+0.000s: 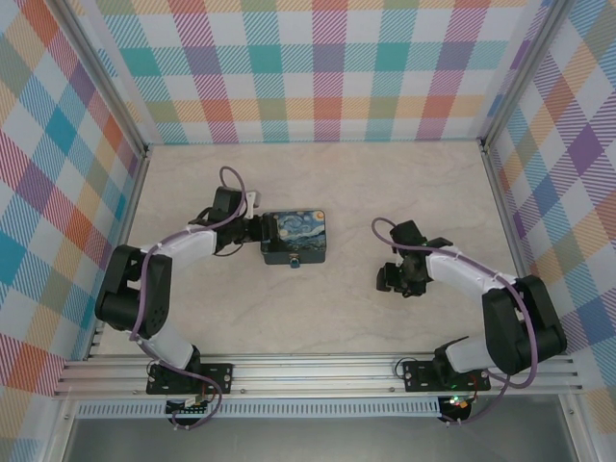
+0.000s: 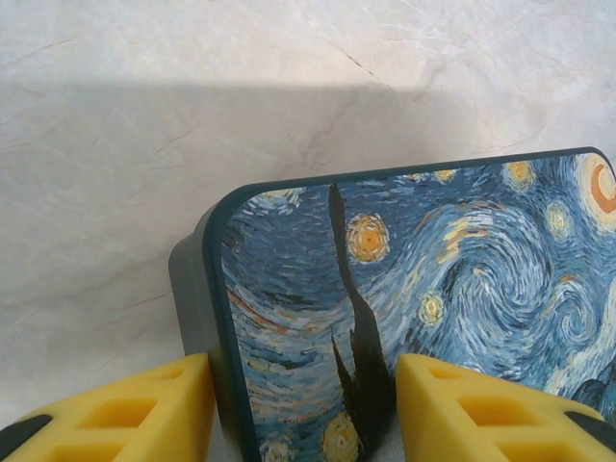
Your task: Unlock the padlock with the key
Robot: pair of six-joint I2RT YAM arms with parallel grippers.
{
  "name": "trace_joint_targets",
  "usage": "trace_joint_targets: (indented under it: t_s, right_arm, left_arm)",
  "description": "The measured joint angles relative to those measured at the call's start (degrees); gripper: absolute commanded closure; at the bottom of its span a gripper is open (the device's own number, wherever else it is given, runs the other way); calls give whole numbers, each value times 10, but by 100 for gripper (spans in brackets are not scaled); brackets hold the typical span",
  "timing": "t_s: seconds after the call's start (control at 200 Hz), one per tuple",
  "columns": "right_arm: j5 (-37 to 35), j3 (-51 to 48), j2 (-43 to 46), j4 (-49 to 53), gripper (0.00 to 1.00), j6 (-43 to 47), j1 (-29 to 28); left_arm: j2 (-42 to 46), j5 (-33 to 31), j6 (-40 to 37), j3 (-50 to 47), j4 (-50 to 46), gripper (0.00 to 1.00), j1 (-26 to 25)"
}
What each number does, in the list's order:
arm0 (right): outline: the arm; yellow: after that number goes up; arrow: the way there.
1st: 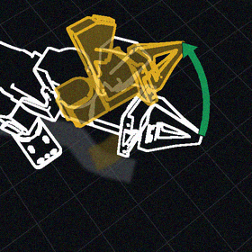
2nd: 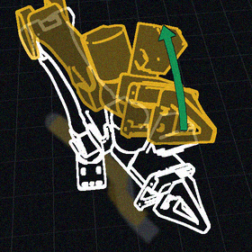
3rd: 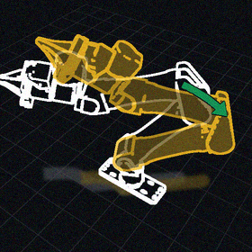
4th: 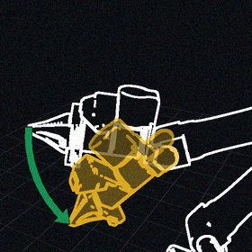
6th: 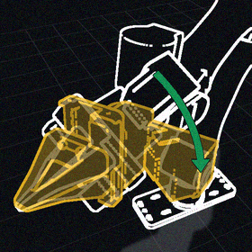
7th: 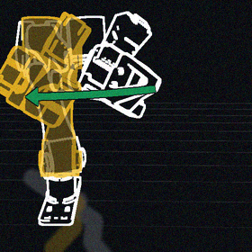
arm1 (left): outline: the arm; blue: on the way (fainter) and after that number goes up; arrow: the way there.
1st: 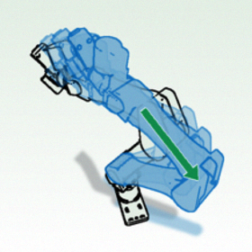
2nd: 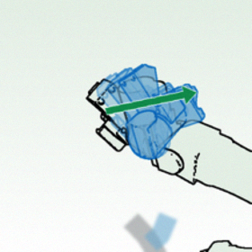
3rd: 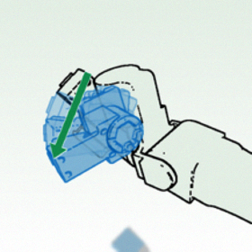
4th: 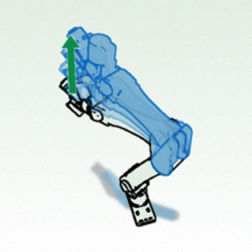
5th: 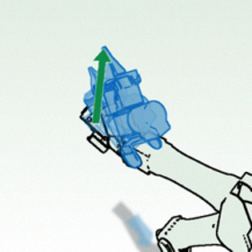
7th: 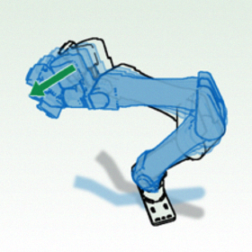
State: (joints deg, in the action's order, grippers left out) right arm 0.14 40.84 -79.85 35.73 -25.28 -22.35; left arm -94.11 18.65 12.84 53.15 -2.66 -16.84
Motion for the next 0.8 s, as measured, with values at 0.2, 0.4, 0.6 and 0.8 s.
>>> trace_joint_targets:
  t_s: [0.2, 0.4, 0.6, 0.8]
  right_arm:
    - [-8, 1, -1, 0, 41, 0, -5]
    - [-17, 7, -1, 2, 41, 0, -6]
    - [-23, 12, -1, 6, 40, 0, -7]
    - [-29, 20, -1, 15, 40, 0, -14]
  left_arm:
    - [-26, 6, -7, 31, -4, 42, -15]
    - [-33, -3, -10, 53, -30, 32, -18]
    - [-2, -43, -17, 54, -51, 21, -18]
    - [111, -94, -17, 18, -47, 14, -18]
